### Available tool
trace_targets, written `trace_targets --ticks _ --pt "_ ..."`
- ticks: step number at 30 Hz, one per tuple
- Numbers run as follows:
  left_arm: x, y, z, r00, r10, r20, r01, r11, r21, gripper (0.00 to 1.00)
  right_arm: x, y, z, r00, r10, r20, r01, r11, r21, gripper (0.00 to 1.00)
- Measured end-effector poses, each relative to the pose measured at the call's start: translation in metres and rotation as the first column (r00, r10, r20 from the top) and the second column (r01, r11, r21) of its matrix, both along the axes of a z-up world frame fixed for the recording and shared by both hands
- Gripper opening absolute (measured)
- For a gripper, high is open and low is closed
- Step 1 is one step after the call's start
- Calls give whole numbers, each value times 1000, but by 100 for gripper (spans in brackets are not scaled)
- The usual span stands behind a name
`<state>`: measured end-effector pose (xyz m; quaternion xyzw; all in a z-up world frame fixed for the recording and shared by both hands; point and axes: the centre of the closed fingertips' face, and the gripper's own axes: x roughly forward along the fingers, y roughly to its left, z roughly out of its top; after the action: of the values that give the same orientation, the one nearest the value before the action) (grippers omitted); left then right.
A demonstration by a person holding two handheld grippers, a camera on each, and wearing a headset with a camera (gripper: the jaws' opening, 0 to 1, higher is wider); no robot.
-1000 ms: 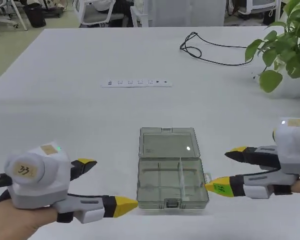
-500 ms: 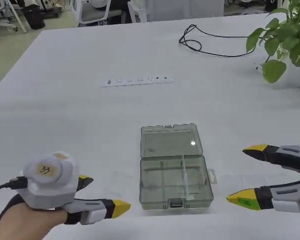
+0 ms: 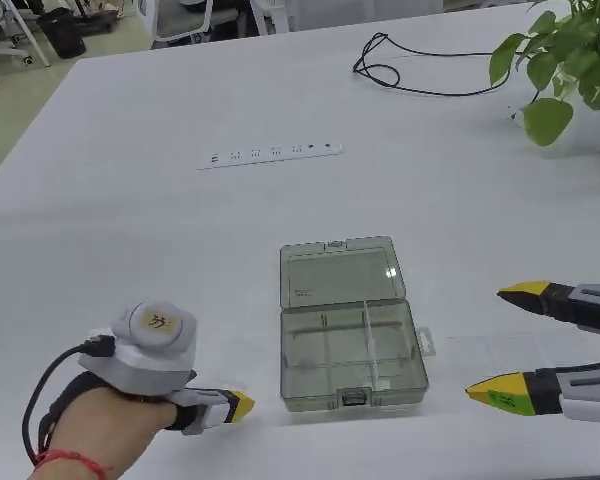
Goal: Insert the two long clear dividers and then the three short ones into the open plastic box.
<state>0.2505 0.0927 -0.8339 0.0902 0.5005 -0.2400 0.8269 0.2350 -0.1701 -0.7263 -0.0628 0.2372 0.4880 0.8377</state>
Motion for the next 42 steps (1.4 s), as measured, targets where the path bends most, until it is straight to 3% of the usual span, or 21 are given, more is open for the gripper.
trace_targets --ticks 9,15,17,18,27,42 --pt "-4 3 -16 999 1 -47 2 998 64 45 1 -3 1 1000 -20 2 20 1000 17 78" --pt "-2 4 -17 999 7 -40 -3 996 92 43 2 -5 2 1000 -29 5 29 999 27 78" --pt "-1 9 -18 999 -24 -42 30 989 141 38 3 -5 3 999 -34 5 34 999 32 79" --pt "0 7 -18 999 -10 -47 16 992 122 38 3 -5 3 999 -35 6 35 999 31 78" --pt "0 10 -18 997 -8 -71 17 992 126 32 5 -7 5 999 -42 14 41 999 33 78" --pt "-3 9 -14 996 39 -76 -38 999 13 30 1 -6 2 1000 -28 9 27 1000 10 79"
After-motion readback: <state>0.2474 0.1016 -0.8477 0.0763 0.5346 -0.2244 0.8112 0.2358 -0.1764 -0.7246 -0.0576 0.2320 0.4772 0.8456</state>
